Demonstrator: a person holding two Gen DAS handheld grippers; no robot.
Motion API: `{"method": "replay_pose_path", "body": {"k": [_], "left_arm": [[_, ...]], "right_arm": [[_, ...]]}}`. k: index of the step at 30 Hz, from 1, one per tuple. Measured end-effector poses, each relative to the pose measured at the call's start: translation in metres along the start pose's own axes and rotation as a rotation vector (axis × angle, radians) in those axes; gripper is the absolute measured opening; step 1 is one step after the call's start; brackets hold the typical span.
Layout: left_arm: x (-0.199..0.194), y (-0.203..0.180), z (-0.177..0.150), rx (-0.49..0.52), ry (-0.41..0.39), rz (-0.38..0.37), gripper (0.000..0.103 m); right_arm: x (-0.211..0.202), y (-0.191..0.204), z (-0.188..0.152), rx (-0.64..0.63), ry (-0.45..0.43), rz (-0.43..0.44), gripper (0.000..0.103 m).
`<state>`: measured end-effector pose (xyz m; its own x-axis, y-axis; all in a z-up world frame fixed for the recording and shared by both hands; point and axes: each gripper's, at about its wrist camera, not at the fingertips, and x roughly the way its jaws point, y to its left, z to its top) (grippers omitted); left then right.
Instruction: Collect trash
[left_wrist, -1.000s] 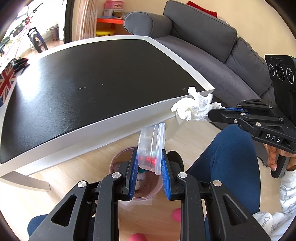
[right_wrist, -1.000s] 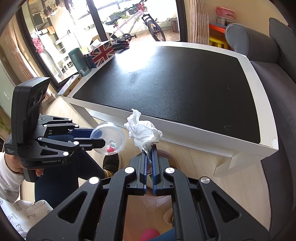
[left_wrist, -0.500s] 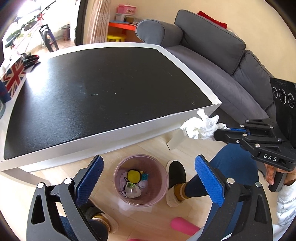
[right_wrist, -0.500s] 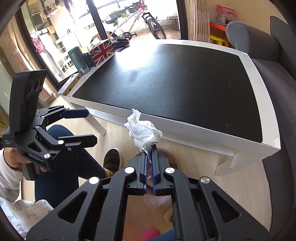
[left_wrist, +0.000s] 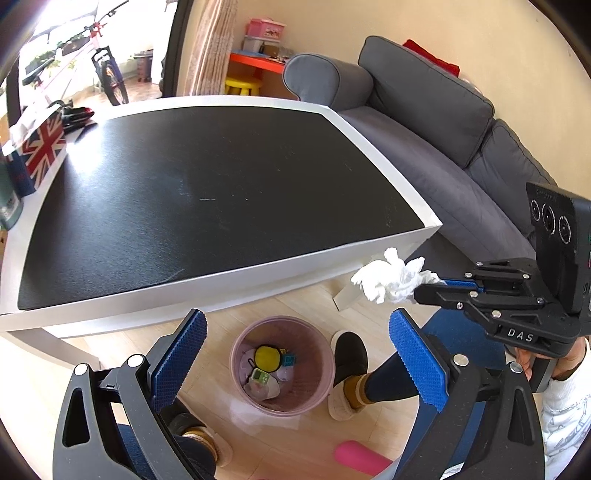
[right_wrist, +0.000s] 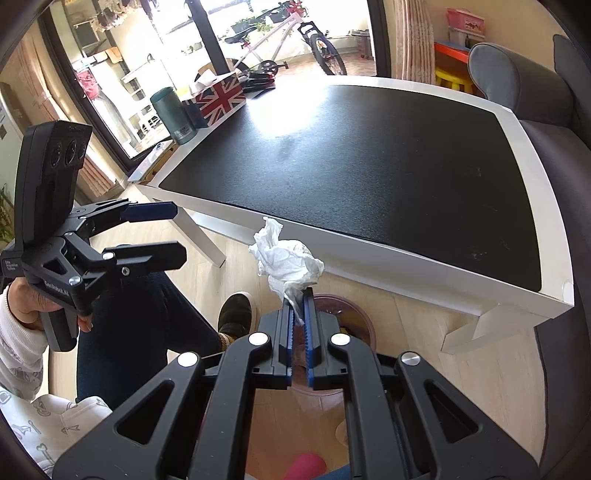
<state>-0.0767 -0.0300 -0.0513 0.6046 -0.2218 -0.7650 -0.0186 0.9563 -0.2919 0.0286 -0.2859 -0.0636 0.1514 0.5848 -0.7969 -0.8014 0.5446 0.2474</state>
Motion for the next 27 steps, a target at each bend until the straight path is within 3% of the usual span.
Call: {"method": "replay_pose_path", "body": {"k": [1,2,4,8,27], "left_arm": [[0.000,0.001,0.000,-0.002,-0.001,0.003,0.095],[-0.001,0.002,0.001,-0.002,-0.002,0.005,0.095],[-0.001,0.002,0.000,-0.002,-0.003,0.009,0.095],[0.002,0.004,-0.002,-0.006,0.009,0.006,0.095],[0.000,0.003,0.008,0.012,0.002,0.012,0.095]], "right_arm": [[0.002,0.000,0.000,-0.001,0.003,-0.002,0.017],[0.002,0.000,0.001,0.003,0.003,-0.004,0.054],[0.002,-0.004,0.000,0.030,-0.018,-0.014,0.098],[0.001,-0.011,0.001,0.061,-0.020,-0.054,0.098],[-0.010,-0.021,0.009,0.111,-0.051,-0.061,0.098]]}}
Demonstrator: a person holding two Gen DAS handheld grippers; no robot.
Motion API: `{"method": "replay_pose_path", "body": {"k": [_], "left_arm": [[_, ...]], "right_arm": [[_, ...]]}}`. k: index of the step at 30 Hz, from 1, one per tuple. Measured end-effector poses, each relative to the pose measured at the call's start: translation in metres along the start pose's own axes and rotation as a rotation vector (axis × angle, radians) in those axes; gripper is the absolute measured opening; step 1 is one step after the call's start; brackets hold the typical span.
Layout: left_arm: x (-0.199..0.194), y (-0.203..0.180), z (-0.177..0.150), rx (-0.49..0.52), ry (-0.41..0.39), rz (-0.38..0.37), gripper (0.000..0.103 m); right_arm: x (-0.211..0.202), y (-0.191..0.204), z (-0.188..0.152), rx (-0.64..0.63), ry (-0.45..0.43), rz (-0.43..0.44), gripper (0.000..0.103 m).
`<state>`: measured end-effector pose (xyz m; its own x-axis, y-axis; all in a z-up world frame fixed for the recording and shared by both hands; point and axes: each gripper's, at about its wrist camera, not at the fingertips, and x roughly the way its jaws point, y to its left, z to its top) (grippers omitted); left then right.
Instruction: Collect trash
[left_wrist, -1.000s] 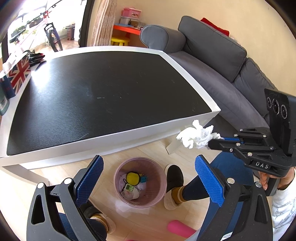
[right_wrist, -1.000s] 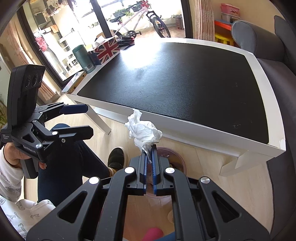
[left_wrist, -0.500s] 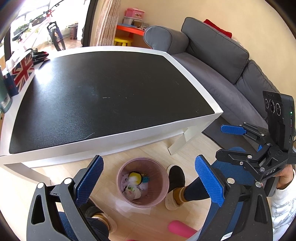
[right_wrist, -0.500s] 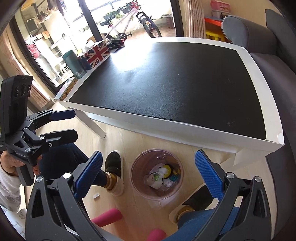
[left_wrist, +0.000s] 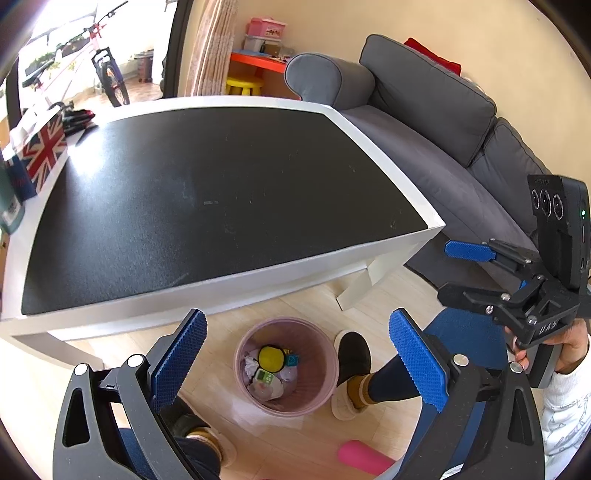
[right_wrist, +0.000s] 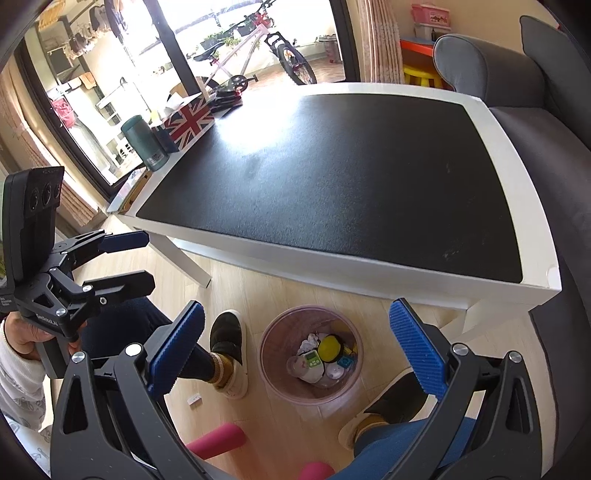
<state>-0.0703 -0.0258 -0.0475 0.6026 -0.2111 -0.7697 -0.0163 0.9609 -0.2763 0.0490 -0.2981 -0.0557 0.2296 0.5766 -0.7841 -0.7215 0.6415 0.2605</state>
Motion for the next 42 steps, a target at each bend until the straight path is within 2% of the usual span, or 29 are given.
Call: {"method": "replay_pose_path", "body": {"k": [16,23,27,31,36,40,42], "left_arm": [[-0.011,0.013,0.055,0.045,-0.065,0.061,0.095],[-0.006,0.022,0.080,0.052,-0.067,0.069,0.095],[-0.002,0.029,0.089,0.043,-0.069,0.105,0.095],[0.005,0.036,0.095,0.021,-0.049,0.079,0.097],[0.011,0.045,0.100,-0.023,-0.061,0.032,0.097],[0.010,0.044,0.101,-0.029,-0.083,0.074,0.097],[0.011,0.044,0.102,-0.024,-0.084,0.067,0.097]], "right_arm": [[-0.016,-0.009,0.060,-0.025,-0.078,-0.039,0.099],[-0.013,-0.014,0.092,-0.041,-0.101,-0.044,0.099],[-0.008,-0.015,0.107,-0.046,-0.108,-0.043,0.099],[-0.003,-0.015,0.114,-0.053,-0.108,-0.033,0.099],[0.003,-0.018,0.117,-0.057,-0.101,-0.018,0.099],[0.007,-0.021,0.117,-0.052,-0.095,-0.020,0.099],[0.007,-0.022,0.118,-0.050,-0.095,-0.020,0.099]]}}
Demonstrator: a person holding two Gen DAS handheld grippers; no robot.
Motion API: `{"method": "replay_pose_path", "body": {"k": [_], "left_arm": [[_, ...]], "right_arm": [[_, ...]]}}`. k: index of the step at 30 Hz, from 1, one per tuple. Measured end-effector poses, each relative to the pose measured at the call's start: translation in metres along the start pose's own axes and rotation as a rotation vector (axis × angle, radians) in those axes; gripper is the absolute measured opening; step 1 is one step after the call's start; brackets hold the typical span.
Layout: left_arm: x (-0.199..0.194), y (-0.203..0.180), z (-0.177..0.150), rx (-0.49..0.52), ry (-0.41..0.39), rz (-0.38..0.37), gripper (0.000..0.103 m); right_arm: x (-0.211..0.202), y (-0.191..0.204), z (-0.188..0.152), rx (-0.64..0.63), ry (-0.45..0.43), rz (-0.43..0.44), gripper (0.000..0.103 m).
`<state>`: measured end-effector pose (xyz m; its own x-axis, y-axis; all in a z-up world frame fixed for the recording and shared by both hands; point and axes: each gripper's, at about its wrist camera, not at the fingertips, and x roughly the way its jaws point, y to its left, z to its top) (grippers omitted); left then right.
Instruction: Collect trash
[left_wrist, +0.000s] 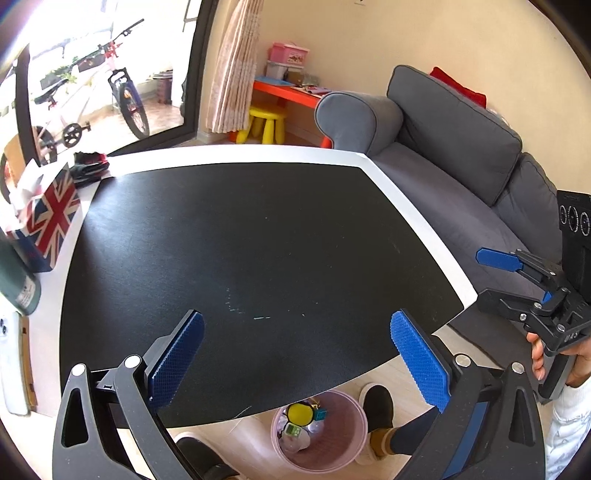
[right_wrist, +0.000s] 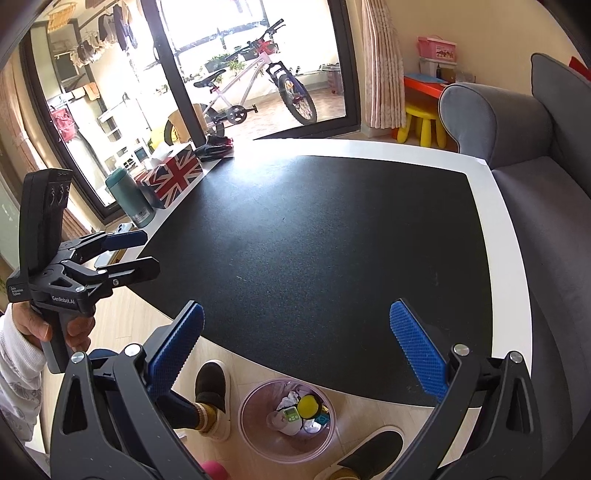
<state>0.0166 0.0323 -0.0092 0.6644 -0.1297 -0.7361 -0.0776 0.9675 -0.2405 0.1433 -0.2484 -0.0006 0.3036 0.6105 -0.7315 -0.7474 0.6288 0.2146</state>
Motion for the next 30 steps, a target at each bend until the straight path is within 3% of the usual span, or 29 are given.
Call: {"method": "replay_pose_path", "body": {"k": [30], "left_arm": [[0.0022,-0.0017,0.0026,0.019,-0.006,0.022,0.097]], "right_arm": [[0.0036,-0.0001,0.0016,-0.003,0.003,-0.006,0.099]]}}
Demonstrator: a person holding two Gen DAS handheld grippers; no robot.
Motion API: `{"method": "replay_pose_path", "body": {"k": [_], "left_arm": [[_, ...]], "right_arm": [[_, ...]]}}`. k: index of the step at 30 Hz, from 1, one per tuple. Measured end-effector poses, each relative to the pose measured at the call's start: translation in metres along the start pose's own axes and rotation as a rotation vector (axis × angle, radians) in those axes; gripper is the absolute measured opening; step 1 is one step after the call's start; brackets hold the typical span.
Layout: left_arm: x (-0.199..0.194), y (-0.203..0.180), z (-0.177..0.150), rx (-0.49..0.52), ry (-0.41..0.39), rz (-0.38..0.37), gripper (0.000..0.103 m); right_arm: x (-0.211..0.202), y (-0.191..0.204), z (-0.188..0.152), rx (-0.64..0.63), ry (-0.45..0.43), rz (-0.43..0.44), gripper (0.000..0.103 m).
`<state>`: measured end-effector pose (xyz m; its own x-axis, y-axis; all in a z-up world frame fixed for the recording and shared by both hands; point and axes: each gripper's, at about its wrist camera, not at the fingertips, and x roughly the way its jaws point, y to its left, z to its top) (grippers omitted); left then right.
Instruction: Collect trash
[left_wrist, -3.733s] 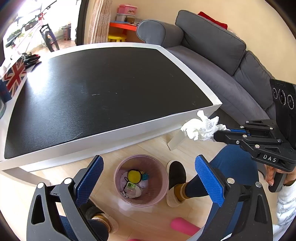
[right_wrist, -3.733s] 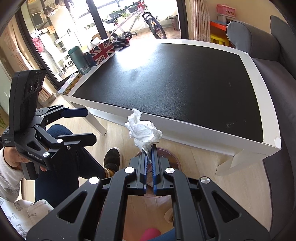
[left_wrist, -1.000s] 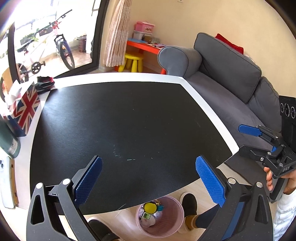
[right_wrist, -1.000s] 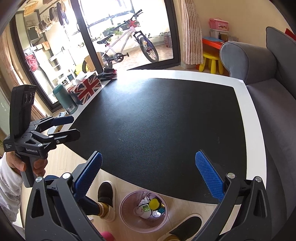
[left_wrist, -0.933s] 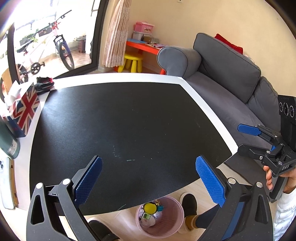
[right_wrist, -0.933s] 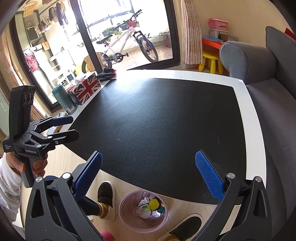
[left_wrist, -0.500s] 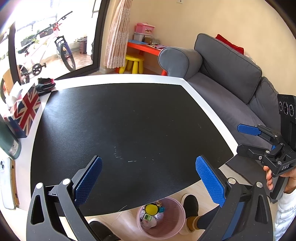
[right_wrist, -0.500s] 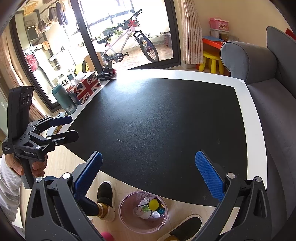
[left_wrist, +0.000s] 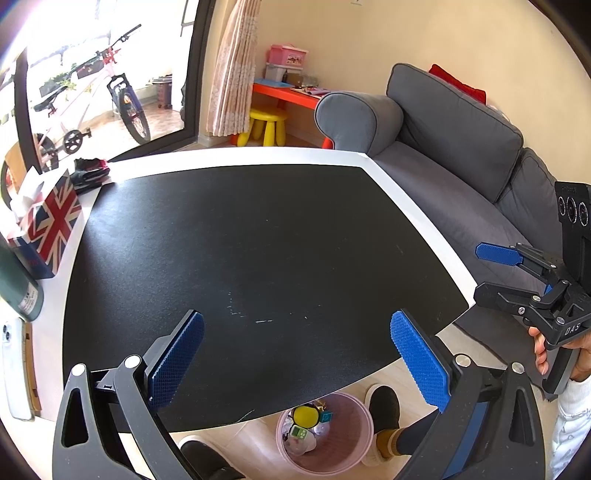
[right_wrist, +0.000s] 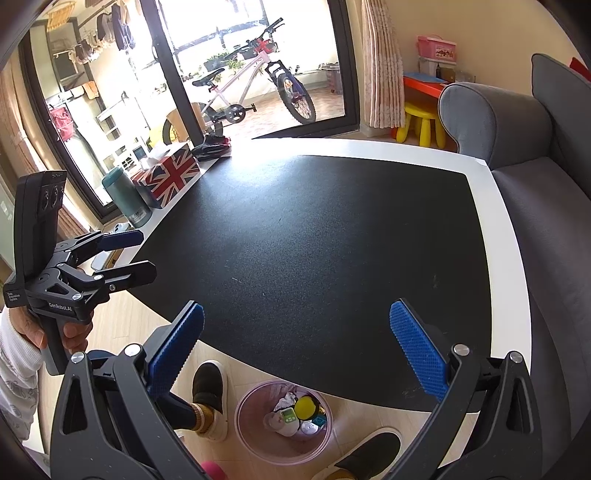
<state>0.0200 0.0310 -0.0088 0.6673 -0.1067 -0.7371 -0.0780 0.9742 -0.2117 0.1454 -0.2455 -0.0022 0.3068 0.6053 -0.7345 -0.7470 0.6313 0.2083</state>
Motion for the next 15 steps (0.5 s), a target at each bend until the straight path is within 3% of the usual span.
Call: {"method": "replay_pose_path", "body": {"k": [15], "left_arm": [[0.0010,-0.0022,-0.0002,0.004,0.004,-0.004,0.097]], "right_arm": [[0.0005,-0.0001,-0.0003,-0.001,0.000,0.000,0.099]]}}
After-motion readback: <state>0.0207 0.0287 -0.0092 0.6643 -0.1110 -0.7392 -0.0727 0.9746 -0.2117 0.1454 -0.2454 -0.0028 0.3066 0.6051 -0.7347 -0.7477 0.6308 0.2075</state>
